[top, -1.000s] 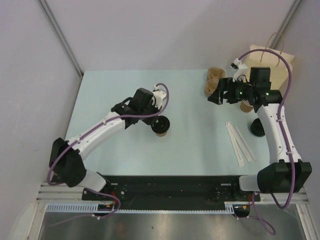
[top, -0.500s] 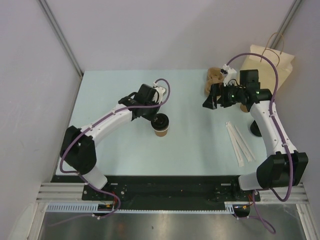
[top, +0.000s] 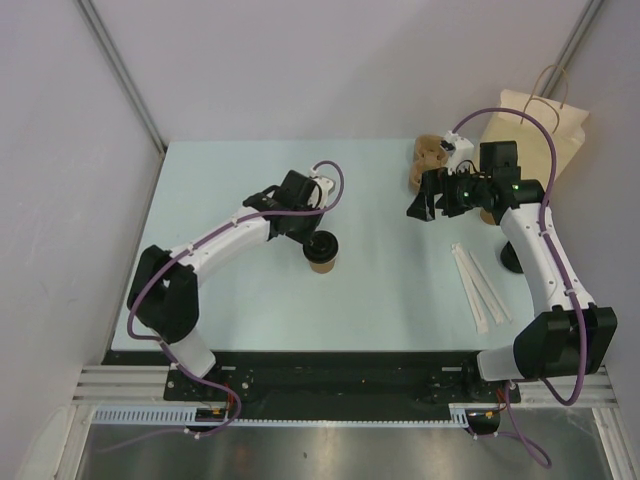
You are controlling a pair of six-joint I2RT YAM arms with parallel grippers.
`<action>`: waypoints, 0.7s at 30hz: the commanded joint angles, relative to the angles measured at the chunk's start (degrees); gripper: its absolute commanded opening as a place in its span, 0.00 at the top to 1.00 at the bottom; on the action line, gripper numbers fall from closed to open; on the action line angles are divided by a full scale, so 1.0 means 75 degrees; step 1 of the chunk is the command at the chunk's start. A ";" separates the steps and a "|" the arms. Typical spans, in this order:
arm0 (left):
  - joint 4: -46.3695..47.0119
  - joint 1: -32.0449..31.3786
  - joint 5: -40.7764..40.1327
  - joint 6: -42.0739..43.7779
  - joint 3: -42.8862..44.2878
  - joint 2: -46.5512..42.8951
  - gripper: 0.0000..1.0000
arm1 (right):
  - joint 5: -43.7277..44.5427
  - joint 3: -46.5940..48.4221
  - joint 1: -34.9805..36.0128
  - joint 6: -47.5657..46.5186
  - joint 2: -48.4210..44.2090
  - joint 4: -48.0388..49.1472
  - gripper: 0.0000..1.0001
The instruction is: Pack the takeout coffee
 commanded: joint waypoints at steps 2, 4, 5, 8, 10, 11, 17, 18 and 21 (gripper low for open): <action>0.0036 -0.0070 -0.0063 -0.0153 0.0290 0.0090 0.96 | 0.0087 0.0013 -0.0022 -0.0220 -0.0267 0.0047 0.00; 0.0036 -0.0070 -0.0063 -0.0177 0.0266 0.0113 0.92 | 0.0110 0.0002 -0.0045 -0.0220 -0.0267 0.0035 0.00; 0.0048 -0.0082 -0.0063 -0.0177 0.0254 0.0102 0.91 | 0.0122 0.0001 -0.0034 -0.0220 -0.0279 0.0035 0.00; 0.0048 -0.0070 -0.0063 -0.0189 0.0266 0.0125 0.87 | 0.0110 0.0001 -0.0045 -0.0220 -0.0267 0.0035 0.01; 0.0001 -0.0070 -0.0063 -0.0189 0.0312 0.0160 0.81 | 0.0087 0.0001 -0.0045 -0.0220 -0.0279 0.0035 0.00; -0.0010 -0.0082 -0.0063 -0.0189 0.0348 0.0137 0.79 | 0.0075 0.0001 -0.0045 -0.0232 -0.0279 0.0035 0.00; -0.0209 -0.0070 -0.0063 -0.0177 0.0699 -0.0051 0.61 | -0.0007 0.0001 -0.0034 -0.0255 -0.0256 0.0023 0.00; -0.0245 -0.0070 -0.0063 -0.0177 0.0804 -0.0074 0.58 | -0.0019 0.0001 -0.0034 -0.0244 -0.0244 0.0012 0.00; -0.0374 -0.0070 -0.0063 -0.0189 0.1003 -0.0215 0.53 | -0.0042 0.0001 0.0025 -0.0290 -0.0232 0.0012 0.00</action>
